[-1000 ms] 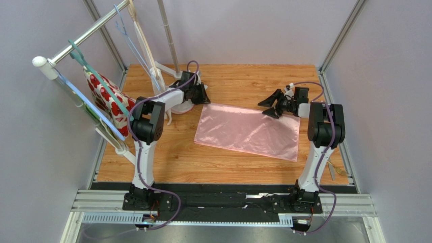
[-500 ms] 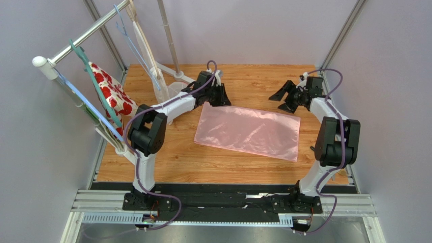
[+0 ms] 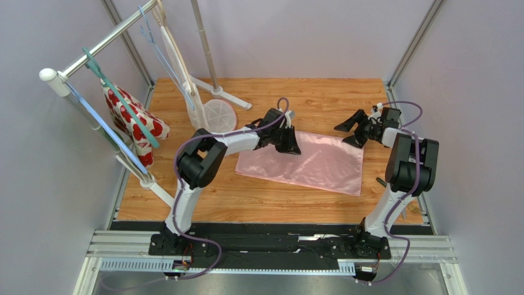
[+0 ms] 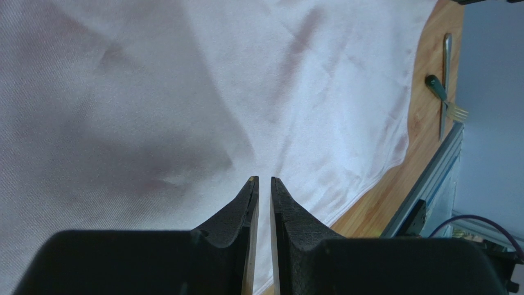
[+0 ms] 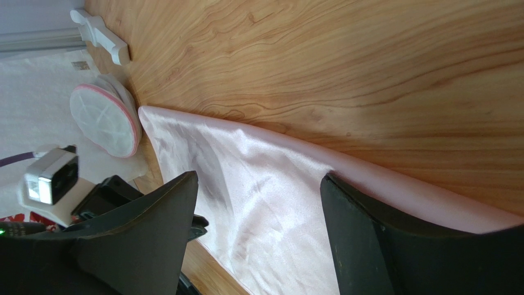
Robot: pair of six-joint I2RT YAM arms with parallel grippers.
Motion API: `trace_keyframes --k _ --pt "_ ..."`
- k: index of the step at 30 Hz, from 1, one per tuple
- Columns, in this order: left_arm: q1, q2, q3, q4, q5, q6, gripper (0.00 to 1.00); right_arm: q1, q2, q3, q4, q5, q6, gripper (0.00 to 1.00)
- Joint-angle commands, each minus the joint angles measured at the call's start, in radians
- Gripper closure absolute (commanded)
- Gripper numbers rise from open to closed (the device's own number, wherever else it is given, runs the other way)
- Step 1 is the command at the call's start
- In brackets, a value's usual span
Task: Fold the napkin into a case and place the utensils inside
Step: Smooth out the rectangle-folded napkin at the center of the board.
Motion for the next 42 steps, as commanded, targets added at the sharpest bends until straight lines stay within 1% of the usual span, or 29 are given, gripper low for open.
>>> trace_keyframes --k 1,7,8,12,16,19,20,23,26,27,28,29,30,31,32,33,34,37,41,42 --pt "0.013 0.034 -0.018 0.036 -0.002 -0.067 0.80 -0.020 0.040 0.007 0.087 -0.051 0.008 0.23" --pt "0.031 0.035 -0.073 0.040 -0.022 -0.105 0.81 -0.047 0.087 0.037 0.069 -0.029 -0.032 0.23" --pt "0.033 0.027 -0.080 0.034 -0.043 -0.104 0.80 -0.059 0.092 0.042 0.052 -0.023 -0.054 0.23" --pt "0.044 0.004 -0.100 0.022 -0.049 -0.081 0.81 -0.086 0.119 0.096 -0.025 -0.001 -0.121 0.23" --pt "0.045 0.001 -0.107 0.022 -0.049 -0.070 0.81 -0.090 0.122 0.140 -0.069 0.000 -0.161 0.23" --pt "0.045 0.001 -0.109 0.028 -0.054 -0.075 0.81 -0.092 0.130 0.183 -0.110 0.038 -0.187 0.23" --pt "0.045 0.000 -0.109 0.030 -0.054 -0.076 0.81 -0.092 0.133 0.207 -0.126 0.048 -0.189 0.23" --pt "0.045 0.014 -0.089 0.022 -0.039 -0.073 0.81 -0.086 0.126 0.214 -0.131 0.048 -0.164 0.23" --pt "0.042 0.011 -0.066 -0.001 -0.037 -0.063 0.81 -0.069 0.049 0.199 -0.181 0.138 -0.163 0.23" --pt "0.041 0.003 -0.063 -0.005 -0.040 -0.057 0.81 -0.064 0.012 0.221 -0.219 0.220 -0.164 0.23" --pt "0.038 -0.006 -0.061 -0.010 -0.046 -0.050 0.80 -0.061 -0.005 0.235 -0.306 0.270 -0.167 0.24" --pt "0.036 -0.026 -0.060 -0.018 -0.051 -0.047 0.79 -0.053 -0.038 0.249 -0.348 0.372 -0.158 0.24" --pt "0.034 -0.038 -0.054 -0.034 -0.052 -0.037 0.78 -0.050 -0.057 0.266 -0.389 0.418 -0.150 0.21" --pt "0.033 -0.052 -0.055 -0.044 -0.055 -0.030 0.77 -0.049 -0.072 0.268 -0.464 0.463 -0.137 0.20" --pt "0.031 -0.086 -0.057 -0.053 -0.063 -0.024 0.75 -0.043 -0.101 0.266 -0.492 0.512 -0.127 0.20" --pt "0.027 -0.106 -0.058 -0.077 -0.066 -0.009 0.74 -0.040 -0.117 0.252 -0.514 0.529 -0.130 0.15" --pt "0.025 -0.123 -0.058 -0.087 -0.068 -0.001 0.73 -0.034 -0.130 0.239 -0.555 0.554 -0.127 0.14" --pt "0.008 -0.199 -0.070 -0.134 -0.063 0.026 0.72 -0.018 -0.199 0.168 -0.586 0.629 -0.149 0.13" --pt "-0.010 -0.317 -0.121 -0.153 -0.016 0.036 0.71 0.028 -0.271 0.055 -0.598 0.644 -0.161 0.19" --pt "-0.015 -0.336 -0.141 -0.154 0.000 0.033 0.71 0.042 -0.281 0.038 -0.601 0.664 -0.169 0.23"
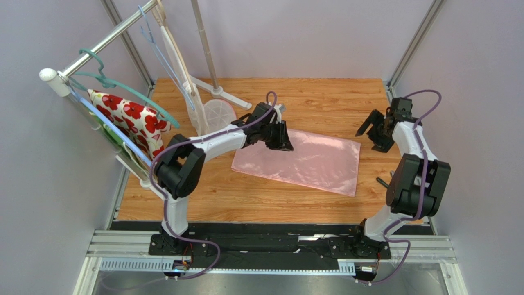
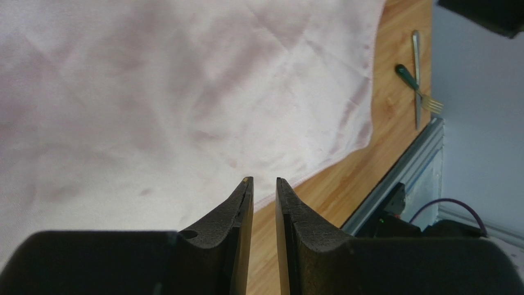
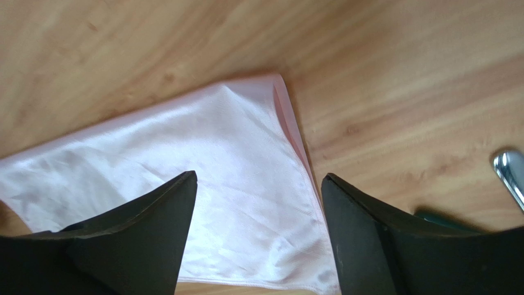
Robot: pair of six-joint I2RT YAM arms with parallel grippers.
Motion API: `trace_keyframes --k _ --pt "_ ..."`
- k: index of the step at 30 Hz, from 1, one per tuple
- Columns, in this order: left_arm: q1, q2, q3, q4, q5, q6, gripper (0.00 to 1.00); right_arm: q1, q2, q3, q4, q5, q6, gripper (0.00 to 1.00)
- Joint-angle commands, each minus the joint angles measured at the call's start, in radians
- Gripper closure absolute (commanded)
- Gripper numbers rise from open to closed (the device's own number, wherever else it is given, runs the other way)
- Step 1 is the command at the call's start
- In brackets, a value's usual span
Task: Fold the napkin into a case and place the utensils inside
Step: Smooth out the rectangle-folded napkin at the center of the board.
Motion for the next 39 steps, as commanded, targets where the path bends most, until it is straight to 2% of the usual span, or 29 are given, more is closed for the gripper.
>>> trace_keyframes --k 1,4,5,10,13,19,22,23,24,28,29,32,39 --pt "-0.031 -0.161 -0.048 -0.033 0.081 0.036 0.71 0.073 -0.054 -0.108 -0.086 0.127 -0.027 0.24" --pt "-0.061 -0.233 -0.091 -0.036 0.109 0.041 0.71 0.121 -0.085 -0.152 -0.090 0.172 -0.033 0.28" --pt "-0.076 -0.259 -0.098 -0.040 0.116 0.042 0.71 0.130 -0.091 -0.166 -0.092 0.240 -0.032 0.30" --pt "-0.105 -0.301 -0.137 -0.037 0.149 0.047 0.71 0.146 -0.080 -0.191 -0.078 0.273 -0.047 0.39" --pt "-0.108 -0.274 -0.120 -0.037 0.162 0.042 0.71 0.146 -0.053 -0.191 -0.067 0.261 -0.050 0.44" --pt "-0.113 -0.202 -0.083 -0.002 0.172 0.013 0.72 0.146 -0.067 -0.189 0.023 0.230 -0.041 0.44" --pt "-0.116 -0.125 -0.059 0.064 0.185 -0.023 0.75 0.143 -0.085 -0.125 0.060 0.187 -0.017 0.44" --pt "-0.119 -0.100 -0.027 0.076 0.192 -0.036 0.75 0.141 -0.082 -0.108 0.066 0.111 -0.013 0.42" --pt "-0.117 -0.074 -0.011 0.090 0.204 -0.040 0.76 0.139 -0.076 -0.090 0.092 0.077 -0.003 0.33" --pt "-0.117 0.082 0.085 0.112 0.201 -0.053 0.80 0.106 -0.035 -0.077 0.235 -0.113 0.035 0.19" --pt "-0.117 0.111 0.136 0.086 0.198 -0.047 0.80 0.100 -0.022 -0.086 0.273 -0.197 0.045 0.17" --pt "-0.116 0.209 0.217 0.023 0.195 -0.039 0.85 0.089 0.033 -0.102 0.400 -0.312 0.074 0.14" --pt "-0.096 0.243 0.118 0.018 0.156 -0.057 0.91 0.026 0.165 -0.186 0.647 -0.501 0.102 0.14"
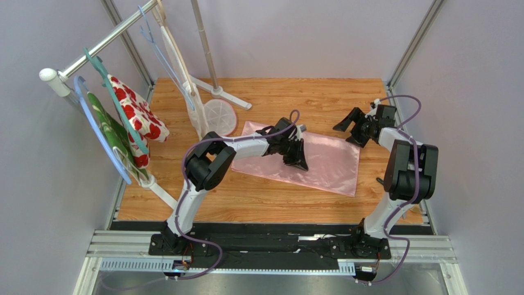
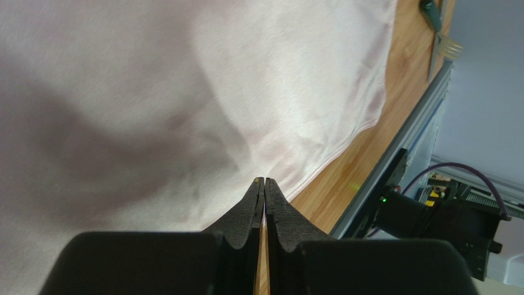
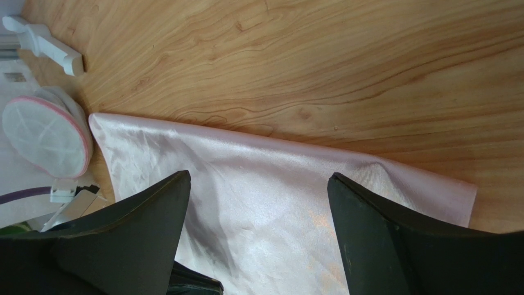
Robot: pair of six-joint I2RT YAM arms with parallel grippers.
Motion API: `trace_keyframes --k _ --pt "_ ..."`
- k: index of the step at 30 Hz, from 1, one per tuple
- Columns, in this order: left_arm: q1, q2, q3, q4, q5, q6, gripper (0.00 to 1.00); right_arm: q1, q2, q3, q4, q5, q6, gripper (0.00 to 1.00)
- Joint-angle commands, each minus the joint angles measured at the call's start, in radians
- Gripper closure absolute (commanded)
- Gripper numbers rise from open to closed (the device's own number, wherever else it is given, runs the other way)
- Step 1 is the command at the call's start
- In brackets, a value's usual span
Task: Fold the napkin into a case and place the utensils inside
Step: Smooth out the rectangle-folded napkin at the center of the board, then pick up the rectangle-folded napkin from the center of the board.
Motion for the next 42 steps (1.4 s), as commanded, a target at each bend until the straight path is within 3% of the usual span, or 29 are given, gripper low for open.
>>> trace_keyframes --k 1,10,13,19,24,27,29,32,37,42 --pt "0.021 -0.020 -0.059 -0.005 -0.019 -0.018 0.93 -0.067 0.073 -0.068 0.245 -0.188 0.033 0.14" --pt "0.030 -0.031 -0.187 0.025 -0.041 -0.057 0.96 -0.199 0.230 -0.044 0.313 -0.324 0.054 0.14" --pt "0.035 -0.045 -0.214 0.036 -0.052 -0.055 0.96 -0.213 0.239 0.012 0.165 -0.264 -0.023 0.14" --pt "0.038 -0.045 -0.207 0.022 -0.050 -0.034 0.96 -0.217 0.178 0.033 0.085 -0.199 -0.051 0.14" --pt "0.032 -0.055 -0.179 0.016 -0.038 -0.023 0.96 -0.214 0.048 0.105 -0.122 -0.010 -0.076 0.14" --pt "0.023 -0.081 -0.161 0.009 -0.030 -0.023 0.95 -0.190 -0.026 0.157 -0.297 0.213 -0.039 0.14" --pt "0.014 -0.111 -0.142 0.002 -0.030 -0.021 0.92 -0.135 -0.040 0.216 -0.419 0.384 -0.039 0.15" --pt "0.006 -0.157 -0.119 -0.019 -0.023 -0.012 0.88 -0.033 -0.064 0.196 -0.591 0.489 -0.058 0.16" --pt "0.004 -0.267 -0.128 -0.048 -0.016 0.006 0.84 0.060 -0.158 0.018 -0.572 0.590 -0.013 0.18" --pt "-0.002 -0.383 -0.139 -0.094 0.007 0.054 0.83 0.065 -0.221 -0.111 -0.514 0.588 -0.042 0.28"
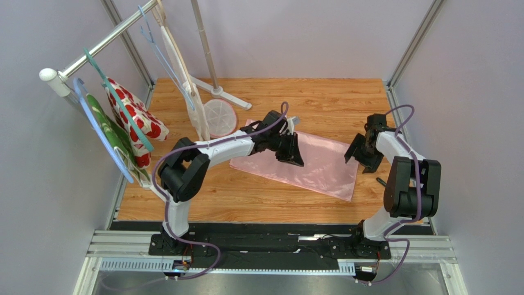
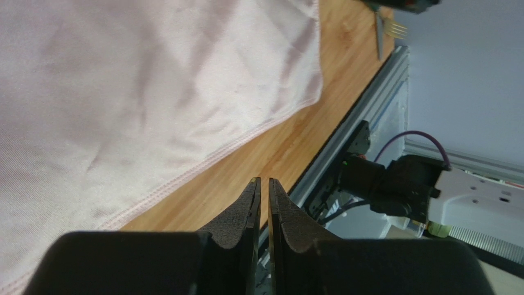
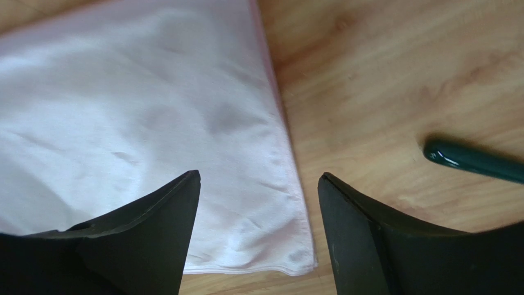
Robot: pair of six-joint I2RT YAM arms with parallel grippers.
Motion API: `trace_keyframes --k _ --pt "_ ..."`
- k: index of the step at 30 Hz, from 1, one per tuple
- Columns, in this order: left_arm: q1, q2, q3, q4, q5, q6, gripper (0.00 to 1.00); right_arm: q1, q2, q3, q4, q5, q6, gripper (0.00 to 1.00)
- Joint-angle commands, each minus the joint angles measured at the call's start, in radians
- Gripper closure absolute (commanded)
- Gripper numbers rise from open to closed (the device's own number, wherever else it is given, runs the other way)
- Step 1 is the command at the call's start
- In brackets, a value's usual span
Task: Fold the napkin into a case and place the utensils inside
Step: Pick up the rectangle-folded napkin from the center of the board.
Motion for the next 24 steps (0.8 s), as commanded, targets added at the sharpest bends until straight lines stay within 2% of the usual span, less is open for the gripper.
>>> trace_keyframes --k 1,3,4,9,15,21,24 --pt "-0.010 -0.148 0.015 -0.039 0.026 0.064 0.82 -0.014 -0.073 -0.072 0.014 0.050 -0.017 0.30" --pt "-0.011 -0.184 -0.002 -0.033 0.044 0.066 0.82 -0.014 -0.060 -0.095 0.042 0.022 -0.025 0.34" --pt "-0.011 -0.192 -0.014 -0.030 0.050 0.064 0.82 -0.014 -0.053 -0.099 0.050 0.010 -0.031 0.39" --pt "-0.016 -0.220 -0.046 -0.007 0.069 0.052 0.81 0.022 -0.004 -0.108 0.073 0.048 -0.017 0.47" --pt "-0.016 -0.217 -0.037 -0.004 0.079 0.044 0.81 0.084 0.067 -0.086 0.017 0.169 0.020 0.47" --pt "-0.016 -0.238 -0.041 -0.012 0.073 0.049 0.82 0.079 0.102 -0.138 0.108 0.084 0.011 0.48" --pt "-0.016 -0.247 -0.041 -0.019 0.070 0.053 0.82 0.075 0.093 -0.157 0.145 0.039 0.003 0.54"
